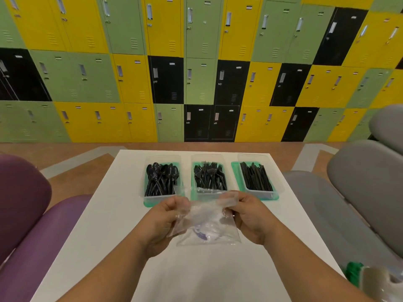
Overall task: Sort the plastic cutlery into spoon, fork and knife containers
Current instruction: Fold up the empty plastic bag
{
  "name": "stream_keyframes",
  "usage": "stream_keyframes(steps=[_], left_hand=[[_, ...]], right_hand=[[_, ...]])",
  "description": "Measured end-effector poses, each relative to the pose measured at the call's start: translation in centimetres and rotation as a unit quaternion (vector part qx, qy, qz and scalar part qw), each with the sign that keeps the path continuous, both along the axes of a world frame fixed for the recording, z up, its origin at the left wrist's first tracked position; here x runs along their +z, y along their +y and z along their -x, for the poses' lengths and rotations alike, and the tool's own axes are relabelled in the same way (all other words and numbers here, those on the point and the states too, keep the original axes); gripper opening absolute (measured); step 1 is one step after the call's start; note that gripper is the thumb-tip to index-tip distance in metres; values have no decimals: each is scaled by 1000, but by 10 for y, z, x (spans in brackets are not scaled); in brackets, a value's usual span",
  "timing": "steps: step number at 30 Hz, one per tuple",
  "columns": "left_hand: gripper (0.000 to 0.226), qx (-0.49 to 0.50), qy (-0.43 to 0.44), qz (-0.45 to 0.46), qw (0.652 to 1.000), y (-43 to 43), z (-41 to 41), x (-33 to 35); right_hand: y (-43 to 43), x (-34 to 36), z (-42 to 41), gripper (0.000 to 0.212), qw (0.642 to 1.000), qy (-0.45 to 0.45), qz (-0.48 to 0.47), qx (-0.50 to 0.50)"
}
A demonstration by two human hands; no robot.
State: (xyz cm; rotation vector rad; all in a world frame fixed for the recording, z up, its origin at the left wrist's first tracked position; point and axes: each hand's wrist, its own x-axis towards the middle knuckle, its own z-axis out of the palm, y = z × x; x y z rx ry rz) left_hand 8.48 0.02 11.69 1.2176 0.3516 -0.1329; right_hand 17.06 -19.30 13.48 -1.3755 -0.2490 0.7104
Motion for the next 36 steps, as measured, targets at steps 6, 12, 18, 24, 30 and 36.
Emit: stream_keyframes(steps=[6,12,18,24,30,36], left_hand=[[27,-27,25,91,995,14,1,2],[47,-124,54,-163,977,15,-17,18],[31,-18,5,-137,990,4,-24,18],[24,157,-23,-19,987,-22,-26,0],[26,160,-17,52,986,-38,-18,-5],[32,-12,18,-78,997,-17,-14,2]], right_hand=[[-4,-6,-9,59,993,-100,53,-28],[2,4,-9,57,959,-246,139,16],[6,11,-4,25,993,3,0,-115],[17,-5,19,93,992,88,52,-71],[20,-18,14,49,977,114,53,-174],[2,-4,9,24,988,30,100,-114]])
